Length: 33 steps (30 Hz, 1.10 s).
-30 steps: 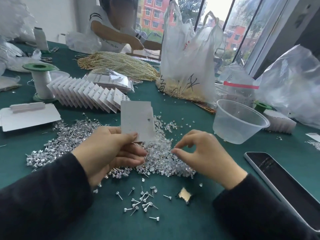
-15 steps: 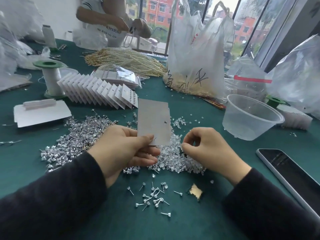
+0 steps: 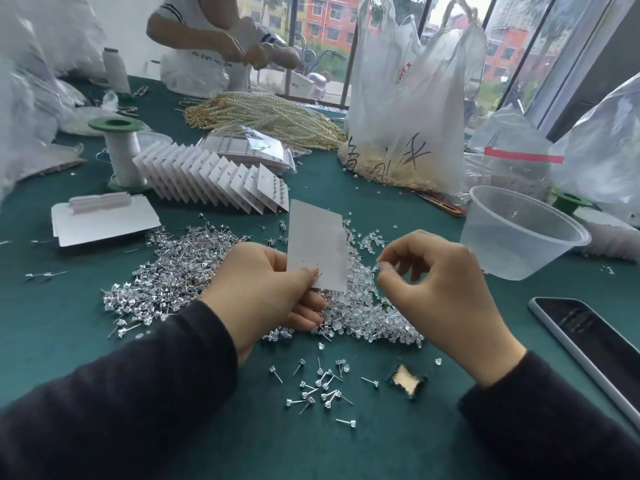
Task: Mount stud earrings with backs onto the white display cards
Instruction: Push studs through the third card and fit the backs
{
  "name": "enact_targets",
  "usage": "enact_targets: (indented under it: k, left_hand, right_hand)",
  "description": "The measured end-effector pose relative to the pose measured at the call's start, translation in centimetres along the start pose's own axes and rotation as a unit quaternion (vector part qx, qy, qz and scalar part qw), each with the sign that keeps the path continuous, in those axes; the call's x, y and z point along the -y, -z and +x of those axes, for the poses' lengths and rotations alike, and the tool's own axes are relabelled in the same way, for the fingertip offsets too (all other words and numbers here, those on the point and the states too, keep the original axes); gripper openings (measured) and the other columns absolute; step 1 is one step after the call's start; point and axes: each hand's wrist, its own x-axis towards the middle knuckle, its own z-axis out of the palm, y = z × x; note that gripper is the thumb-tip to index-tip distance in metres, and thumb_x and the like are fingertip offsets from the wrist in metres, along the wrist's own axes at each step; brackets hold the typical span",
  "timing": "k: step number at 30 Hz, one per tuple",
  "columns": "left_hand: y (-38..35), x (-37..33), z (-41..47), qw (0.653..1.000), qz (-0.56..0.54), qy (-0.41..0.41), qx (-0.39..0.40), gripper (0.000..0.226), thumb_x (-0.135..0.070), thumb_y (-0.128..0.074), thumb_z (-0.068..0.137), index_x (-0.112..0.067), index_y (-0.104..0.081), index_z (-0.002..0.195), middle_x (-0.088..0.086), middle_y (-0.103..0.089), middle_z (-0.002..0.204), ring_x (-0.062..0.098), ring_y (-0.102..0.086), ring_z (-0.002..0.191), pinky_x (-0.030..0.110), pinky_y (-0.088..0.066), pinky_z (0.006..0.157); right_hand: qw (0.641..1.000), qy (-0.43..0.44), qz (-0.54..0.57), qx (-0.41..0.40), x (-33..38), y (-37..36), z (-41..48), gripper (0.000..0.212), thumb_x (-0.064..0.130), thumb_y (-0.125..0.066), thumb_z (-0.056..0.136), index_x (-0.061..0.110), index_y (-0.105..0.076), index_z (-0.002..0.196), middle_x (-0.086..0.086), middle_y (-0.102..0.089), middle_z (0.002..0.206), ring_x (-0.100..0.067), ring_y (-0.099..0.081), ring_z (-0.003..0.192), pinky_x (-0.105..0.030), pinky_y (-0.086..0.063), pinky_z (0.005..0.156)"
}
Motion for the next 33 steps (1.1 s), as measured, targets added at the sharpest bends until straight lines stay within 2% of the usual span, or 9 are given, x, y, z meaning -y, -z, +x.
enact_targets:
  k: [5,8,11,15,19,23,27,29,33]
  left_hand:
    - [-0.4,0.3,-0.1,1.0,0.024,-0.017,-0.01,0.019,-0.004,-0.055,0.087,0.003,-0.058,0.07,0.007,-0.061,0.043,0.014,-0.054,0.032,0.016,-0.043,0.033]
    - [-0.4,0.3,0.0,0.999,0.033,-0.022,-0.016,0.02,-0.005,-0.055,0.088,0.002,-0.057,0.068,0.006,-0.061,0.043,0.014,-0.054,0.032,0.016,-0.043,0.032]
    - [-0.1,0.2,0.1,0.998,0.047,-0.027,-0.021,0.021,-0.006,-0.055,0.088,0.002,-0.057,0.069,0.005,-0.061,0.042,0.014,-0.054,0.032,0.017,-0.044,0.033]
    - [0.2,0.3,0.3,0.998,0.057,-0.031,-0.025,0.02,-0.007,-0.054,0.088,0.001,-0.058,0.07,0.005,-0.062,0.043,0.015,-0.055,0.033,0.018,-0.045,0.034]
    - [0.2,0.4,0.3,0.997,0.064,-0.036,-0.028,0.02,-0.007,-0.055,0.087,-0.001,-0.058,0.069,0.005,-0.062,0.043,0.015,-0.056,0.034,0.018,-0.045,0.034]
    - [0.3,0.3,0.3,0.996,0.074,-0.041,-0.025,0.019,-0.008,-0.056,0.087,-0.001,-0.059,0.07,0.005,-0.063,0.044,0.016,-0.056,0.035,0.019,-0.046,0.036]
    - [0.2,0.3,0.2,0.996,0.077,-0.044,-0.022,0.018,-0.007,-0.056,0.087,0.001,-0.059,0.071,0.004,-0.061,0.042,0.015,-0.055,0.034,0.019,-0.047,0.035]
    - [0.1,0.4,0.3,0.995,0.081,-0.046,-0.022,0.018,-0.007,-0.056,0.087,0.002,-0.059,0.071,0.003,-0.061,0.041,0.014,-0.055,0.034,0.019,-0.047,0.035]
    - [0.1,0.4,0.3,0.995,0.083,-0.045,-0.024,0.022,-0.007,-0.056,0.087,-0.002,-0.059,0.066,0.004,-0.061,0.042,0.015,-0.055,0.035,0.019,-0.047,0.035]
  right_hand:
    - [0.999,0.034,0.02,0.03,0.6,-1.1,-0.5,0.008,0.004,-0.066,0.074,0.01,-0.065,0.069,0.003,-0.062,0.066,-0.012,-0.055,0.061,-0.018,-0.044,0.059]
    - [0.995,-0.012,-0.048,0.091,-0.4,-1.5,-0.4,0.008,0.01,-0.064,0.078,0.014,-0.063,0.071,0.008,-0.058,0.065,-0.005,-0.052,0.06,-0.01,-0.039,0.058]
    - [0.983,-0.057,-0.107,0.14,-1.7,-0.9,0.1,0.015,0.021,-0.062,0.084,0.014,-0.062,0.071,0.008,-0.058,0.063,-0.002,-0.05,0.059,-0.011,-0.037,0.052]
    - [0.984,-0.05,-0.129,0.113,-2.2,-0.1,0.4,0.018,0.022,-0.061,0.087,0.012,-0.063,0.072,0.008,-0.056,0.062,-0.002,-0.047,0.057,-0.014,-0.033,0.053]
    - [0.991,-0.001,-0.08,0.103,-1.5,0.1,0.4,0.006,0.013,-0.067,0.081,0.017,-0.069,0.08,0.01,-0.058,0.068,-0.002,-0.047,0.058,-0.007,-0.035,0.059]
    - [0.984,0.038,-0.03,0.174,-0.9,-0.4,-0.1,0.011,0.02,-0.073,0.077,0.022,-0.073,0.088,0.012,-0.059,0.077,-0.002,-0.051,0.068,-0.006,-0.035,0.062]
    - [0.981,0.044,-0.042,0.186,-0.8,-1.3,-0.2,0.004,0.021,-0.073,0.076,0.023,-0.07,0.076,0.014,-0.057,0.071,-0.005,-0.052,0.066,-0.007,-0.035,0.059]
    - [0.982,0.033,-0.041,0.181,-1.1,-1.4,-0.1,0.011,0.019,-0.072,0.076,0.022,-0.064,0.069,0.011,-0.058,0.067,-0.004,-0.05,0.064,-0.008,-0.035,0.057]
    - [0.983,0.013,-0.035,0.178,-1.2,-1.2,0.0,0.01,0.014,-0.068,0.077,0.022,-0.063,0.073,0.009,-0.059,0.069,-0.005,-0.051,0.065,-0.01,-0.038,0.058]
